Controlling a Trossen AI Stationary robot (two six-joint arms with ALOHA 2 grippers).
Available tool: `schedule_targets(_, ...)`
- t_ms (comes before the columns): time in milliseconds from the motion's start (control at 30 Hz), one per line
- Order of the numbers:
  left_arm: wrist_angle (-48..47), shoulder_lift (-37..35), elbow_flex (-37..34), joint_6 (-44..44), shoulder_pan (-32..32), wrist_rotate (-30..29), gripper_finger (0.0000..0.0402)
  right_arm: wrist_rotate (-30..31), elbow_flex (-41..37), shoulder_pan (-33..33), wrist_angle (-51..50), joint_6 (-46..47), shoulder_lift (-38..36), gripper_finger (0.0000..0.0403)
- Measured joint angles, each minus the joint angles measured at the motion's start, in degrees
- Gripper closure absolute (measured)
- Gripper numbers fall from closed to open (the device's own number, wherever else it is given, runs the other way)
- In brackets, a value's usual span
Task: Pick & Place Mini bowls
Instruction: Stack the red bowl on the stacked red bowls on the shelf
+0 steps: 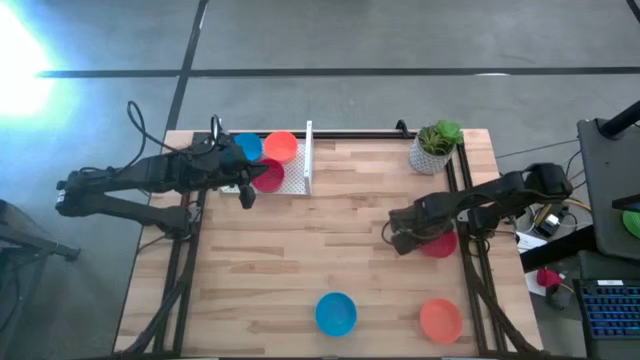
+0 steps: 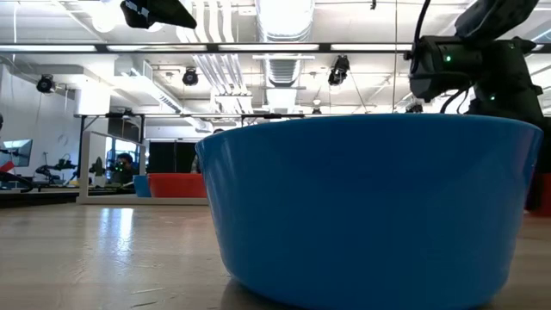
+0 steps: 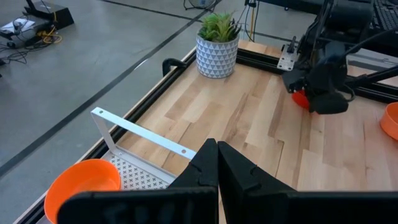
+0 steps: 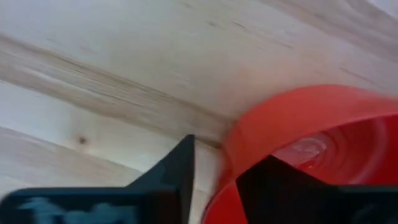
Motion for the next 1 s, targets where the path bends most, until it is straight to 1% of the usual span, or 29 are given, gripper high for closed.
schedule_targets(100, 0.0, 0.0, 0.0, 0.0, 0.0, 0.0, 0.0402, -0.1, 0.4, 0.0, -0.4, -2.7, 1.2, 0.0367)
schedule_targets(133, 0.0, 0.0, 0.0, 0.0, 0.0, 0.0, 0.0401, 0.0, 0.8, 0.0, -0.7, -3.8, 1.5, 0.038)
schedule_targets(233, 0.0, 0.0, 0.0, 0.0, 0.0, 0.0, 0.0402, 0.2, 2.6, 0.0, -0.7, -6.5, 1.9, 0.0388)
schedule_targets(333, 0.0, 0.0, 0.0, 0.1, 0.0, 0.0, 0.0401, 0.8, 6.3, 0.0, -0.3, -9.3, 1.9, 0.0393)
schedule_targets(567, 0.0, 0.0, 0.0, 0.3, 0.0, 0.0, 0.0401, 4.8, 18.9, -0.3, -0.3, -18.4, 4.2, 0.0394)
schedule_targets(633, 0.0, 0.0, 0.0, 0.3, 0.0, 0.0, 0.0401, 4.9, 23.0, -0.5, -0.5, -22.6, 6.2, 0.0394)
schedule_targets(733, 0.0, 0.0, 0.0, 0.3, 0.0, 0.0, 0.0402, 4.9, 29.8, -0.8, -2.9, -31.2, 10.7, 0.0394)
schedule_targets(900, 0.0, 0.0, 0.0, 0.3, 0.0, 0.0, 0.0402, 4.9, 41.8, -1.9, -10.8, -46.2, 21.0, 0.0394)
schedule_targets(1000, -0.1, 0.0, 0.0, 0.4, 0.0, 0.0, 0.0402, 4.8, 48.5, -2.2, -13.4, -55.2, 26.8, 0.0394)
